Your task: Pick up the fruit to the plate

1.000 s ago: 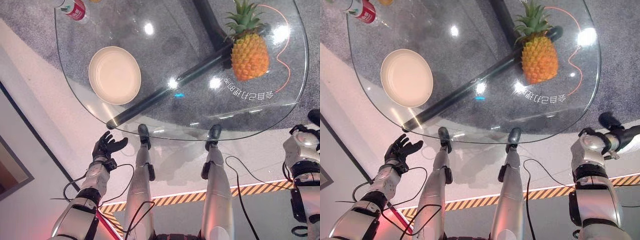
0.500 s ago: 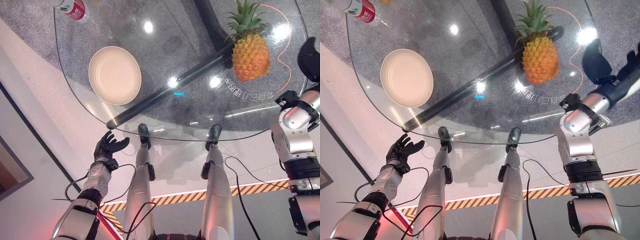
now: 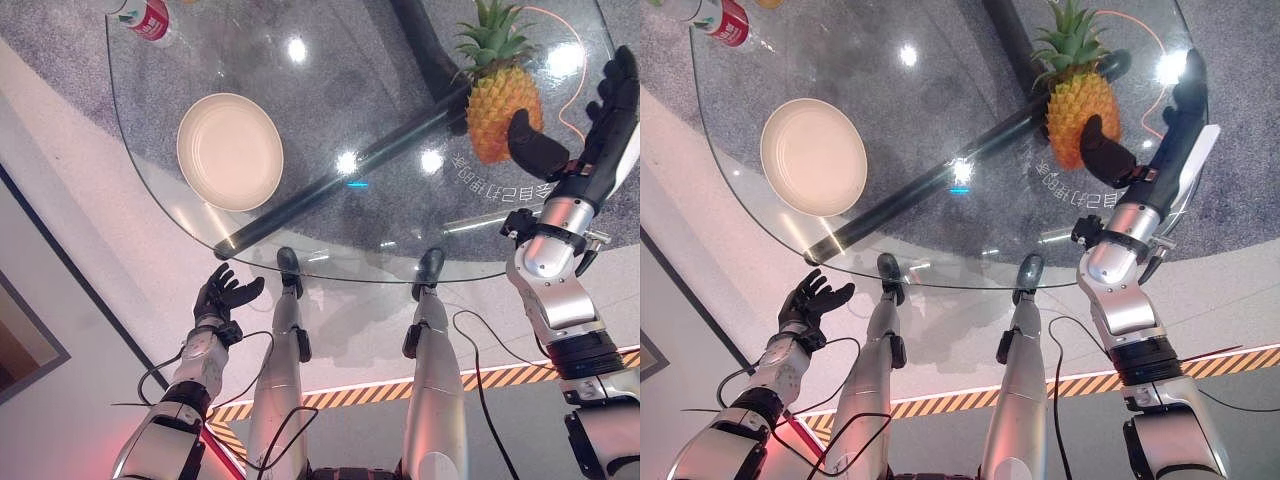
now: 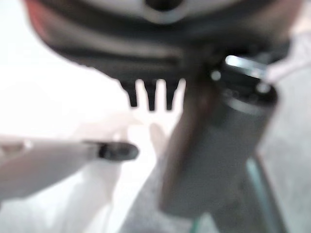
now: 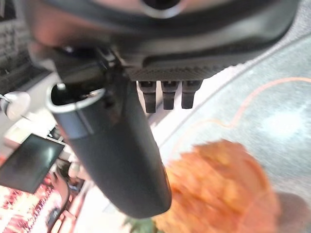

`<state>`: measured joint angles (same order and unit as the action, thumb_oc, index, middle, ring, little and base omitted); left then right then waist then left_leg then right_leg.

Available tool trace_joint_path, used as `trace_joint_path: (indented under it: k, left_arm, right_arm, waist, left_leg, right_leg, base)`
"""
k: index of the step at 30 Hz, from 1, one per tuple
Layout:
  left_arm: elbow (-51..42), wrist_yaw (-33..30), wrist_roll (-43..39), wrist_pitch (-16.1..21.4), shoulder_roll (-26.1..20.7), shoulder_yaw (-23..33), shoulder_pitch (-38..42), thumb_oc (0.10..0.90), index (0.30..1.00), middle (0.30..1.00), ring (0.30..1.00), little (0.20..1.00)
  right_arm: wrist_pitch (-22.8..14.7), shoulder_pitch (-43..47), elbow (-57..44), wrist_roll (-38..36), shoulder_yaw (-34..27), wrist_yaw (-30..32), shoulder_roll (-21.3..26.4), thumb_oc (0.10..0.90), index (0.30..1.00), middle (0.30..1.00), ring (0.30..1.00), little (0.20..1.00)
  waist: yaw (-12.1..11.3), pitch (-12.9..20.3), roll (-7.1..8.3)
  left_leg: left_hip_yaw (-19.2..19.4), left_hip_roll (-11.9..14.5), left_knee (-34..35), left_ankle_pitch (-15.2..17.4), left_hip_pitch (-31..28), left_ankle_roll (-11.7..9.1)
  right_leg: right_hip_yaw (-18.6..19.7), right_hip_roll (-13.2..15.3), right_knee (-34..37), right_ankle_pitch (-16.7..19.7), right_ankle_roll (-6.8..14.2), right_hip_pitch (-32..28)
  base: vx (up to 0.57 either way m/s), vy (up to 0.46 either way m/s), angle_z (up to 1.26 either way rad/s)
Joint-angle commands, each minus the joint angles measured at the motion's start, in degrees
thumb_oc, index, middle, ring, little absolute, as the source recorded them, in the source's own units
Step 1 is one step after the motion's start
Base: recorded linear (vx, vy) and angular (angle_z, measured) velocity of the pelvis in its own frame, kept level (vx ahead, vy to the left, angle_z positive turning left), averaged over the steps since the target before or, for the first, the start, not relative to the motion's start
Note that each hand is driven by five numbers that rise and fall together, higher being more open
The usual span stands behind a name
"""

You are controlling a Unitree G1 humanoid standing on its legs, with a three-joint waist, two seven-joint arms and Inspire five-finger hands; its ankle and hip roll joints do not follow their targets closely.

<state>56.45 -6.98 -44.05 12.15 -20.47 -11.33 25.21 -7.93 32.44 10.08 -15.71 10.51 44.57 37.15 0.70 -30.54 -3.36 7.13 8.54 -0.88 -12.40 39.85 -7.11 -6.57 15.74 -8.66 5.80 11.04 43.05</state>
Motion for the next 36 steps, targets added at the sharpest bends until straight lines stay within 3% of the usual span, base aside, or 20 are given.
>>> trace_joint_path:
  k: [1,26,36]
  left_arm:
    - [2.33,-1.46,1.21,2.41,-0.96,1.14,-3.6,0.8,0.9,0.9,0.9,0.9]
    - [2.09,-1.75,1.44,1.19,-1.67,0.02,-2.59,0.8,0.9,0.9,0.9,0.9]
    - [1.99,-1.61,1.33,0.37,-2.35,-0.71,-2.16,0.8,0.9,0.9,0.9,0.9]
  right_arm:
    - [-2.57,1.48,-7.15,2.8,-1.69,-1.19,2.42,0.8,0.9,0.9,0.9,0.9]
    - [3.03,4.26,-4.19,1.12,1.49,0.21,3.04,0.8,0.9,0.9,0.9,0.9]
    - [8.7,7.8,1.51,-1.52,2.99,1.04,4.54,0.8,0.9,0.9,0.9,0.9]
  waist:
    - [0.02,0.75,1.23]
    - [-0.8,0.75,1.13]
    - [-1.51,0.75,1.23]
  left_leg:
    - [-2.36,-0.68,-2.32,3.22,-1.09,-0.01]
    - [-2.36,-0.77,-2.47,3.03,-0.61,-0.02]
    - [-2.61,-0.68,-2.71,3.12,-0.44,-0.03]
  right_leg:
    - [-4.22,0.42,-0.71,3.94,1.06,0.07]
    - [-4.82,0.65,-1.24,4.05,1.17,0.65]
    - [-5.26,0.84,-1.32,4.18,1.22,0.6]
  base:
    - [0.0,0.0,0.0]
    - [0.0,0.0,0.0]
    - [0.0,0.0,0.0]
